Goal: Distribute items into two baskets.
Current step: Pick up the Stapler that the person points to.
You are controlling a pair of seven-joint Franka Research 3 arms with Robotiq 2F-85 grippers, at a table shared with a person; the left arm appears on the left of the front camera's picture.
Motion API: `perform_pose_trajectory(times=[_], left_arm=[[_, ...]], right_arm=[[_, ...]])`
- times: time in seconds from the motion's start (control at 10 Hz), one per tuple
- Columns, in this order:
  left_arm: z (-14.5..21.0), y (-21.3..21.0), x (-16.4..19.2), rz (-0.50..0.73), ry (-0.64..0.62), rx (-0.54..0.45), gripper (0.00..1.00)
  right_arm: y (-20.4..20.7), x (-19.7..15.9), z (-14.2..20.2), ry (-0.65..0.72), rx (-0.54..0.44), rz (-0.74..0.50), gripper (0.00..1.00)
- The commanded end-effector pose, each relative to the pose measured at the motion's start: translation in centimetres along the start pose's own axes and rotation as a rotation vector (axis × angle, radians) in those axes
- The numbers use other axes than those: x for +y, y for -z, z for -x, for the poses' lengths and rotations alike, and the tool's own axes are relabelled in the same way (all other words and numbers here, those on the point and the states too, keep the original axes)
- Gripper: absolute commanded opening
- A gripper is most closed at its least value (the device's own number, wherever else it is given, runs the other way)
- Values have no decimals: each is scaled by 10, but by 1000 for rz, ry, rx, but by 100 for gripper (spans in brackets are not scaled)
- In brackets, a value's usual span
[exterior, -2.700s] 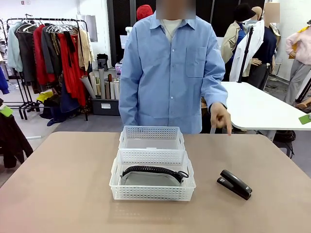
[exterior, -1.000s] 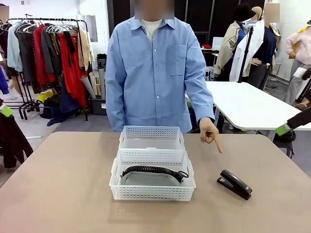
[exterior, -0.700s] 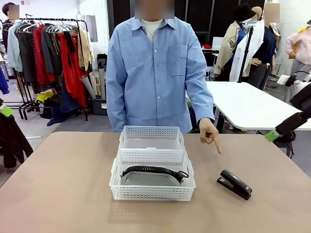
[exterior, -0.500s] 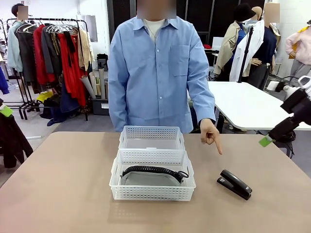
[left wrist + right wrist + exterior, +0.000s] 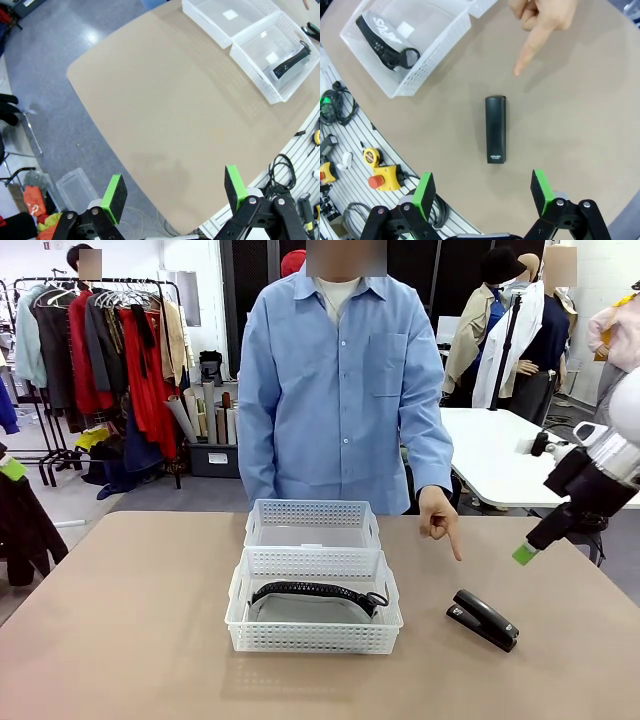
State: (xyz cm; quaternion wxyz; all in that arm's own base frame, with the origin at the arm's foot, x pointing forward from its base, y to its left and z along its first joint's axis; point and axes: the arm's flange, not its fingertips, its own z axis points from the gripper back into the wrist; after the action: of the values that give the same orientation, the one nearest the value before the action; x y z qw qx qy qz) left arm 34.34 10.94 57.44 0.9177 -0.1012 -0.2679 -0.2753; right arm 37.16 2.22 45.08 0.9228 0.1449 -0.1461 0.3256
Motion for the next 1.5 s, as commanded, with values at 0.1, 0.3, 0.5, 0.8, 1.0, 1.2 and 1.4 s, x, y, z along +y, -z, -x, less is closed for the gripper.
perform_pose_trajectory(times=[0.1,0.3,0.5,0.8,1.0,1.2,1.4], left_arm=[[2,0,2,3,1,5,100],[2,0,2,3,1,5,100],[2,0,2,3,1,5,100],[2,0,2,3,1,5,100],[2,0,2,3,1,5,100],[2,0,2,3,1,5,100],[2,0,2,3,1,5,100]], right_arm=[[43,10,10,-26,46,23,100],[64,10,8,-41,103,44,100],[84,11,9,-48,143,44,100],[108,15,11,-57,182,73,100],[125,18,13,-88,202,115,100],[133,19,15,-116,215,148,100],[141,19,17,-155,234,170,100]])
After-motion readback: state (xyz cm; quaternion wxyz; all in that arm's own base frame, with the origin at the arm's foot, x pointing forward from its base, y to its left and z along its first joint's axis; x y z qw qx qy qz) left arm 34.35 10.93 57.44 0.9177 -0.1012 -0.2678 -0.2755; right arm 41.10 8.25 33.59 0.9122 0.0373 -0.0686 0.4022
